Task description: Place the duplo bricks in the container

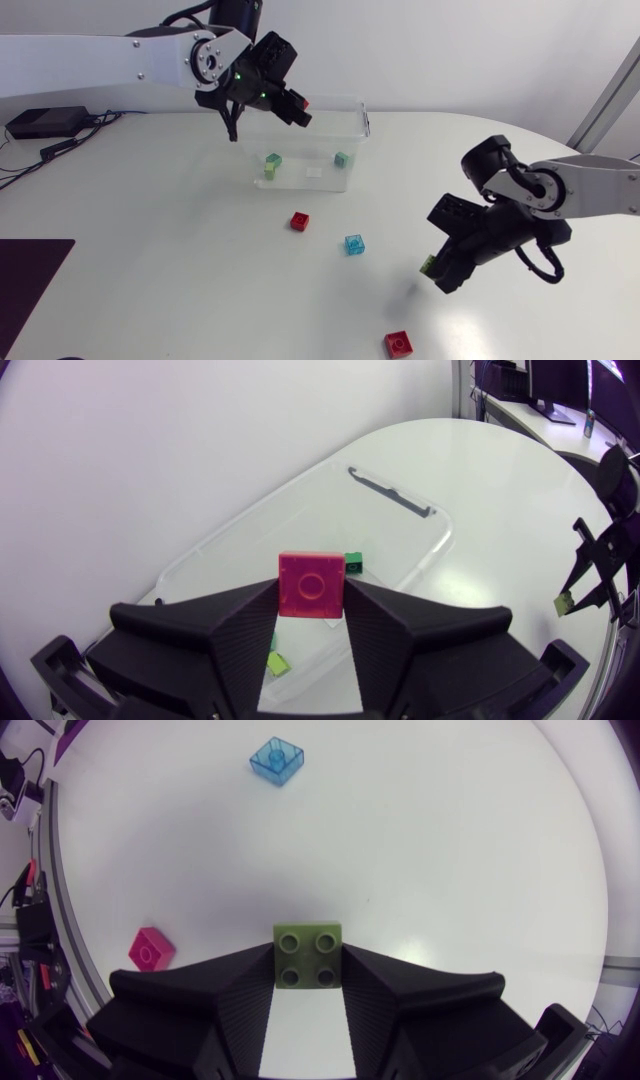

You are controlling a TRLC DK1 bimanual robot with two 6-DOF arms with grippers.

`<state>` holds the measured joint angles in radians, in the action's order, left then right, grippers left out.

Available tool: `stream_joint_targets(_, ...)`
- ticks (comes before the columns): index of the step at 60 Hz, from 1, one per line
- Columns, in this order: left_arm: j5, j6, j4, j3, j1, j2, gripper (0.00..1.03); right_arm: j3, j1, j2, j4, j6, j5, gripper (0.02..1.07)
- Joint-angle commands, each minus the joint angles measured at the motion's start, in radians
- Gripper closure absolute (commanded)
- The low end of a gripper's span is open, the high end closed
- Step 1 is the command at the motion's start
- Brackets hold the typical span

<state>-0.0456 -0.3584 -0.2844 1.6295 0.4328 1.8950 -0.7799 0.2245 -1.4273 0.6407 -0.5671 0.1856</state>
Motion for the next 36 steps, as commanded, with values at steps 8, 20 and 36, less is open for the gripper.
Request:
stream_joint_targets(8,0.021,0.042,0.03,0.096,-0.035,0.128,0.63,-0.11,0.065,0.05,0.048,0.095,0.003,0.92)
stream_joint_targets(20,0.043,0.05,0.033,0.142,-0.046,0.199,0.34,-0.265,0.104,0.044,0.059,0.182,0.006,0.92)
stream_joint_targets(36,0.043,0.049,0.063,0.032,-0.055,0.084,0.06,-0.472,0.127,-0.07,0.048,0.276,0.006,0.92)
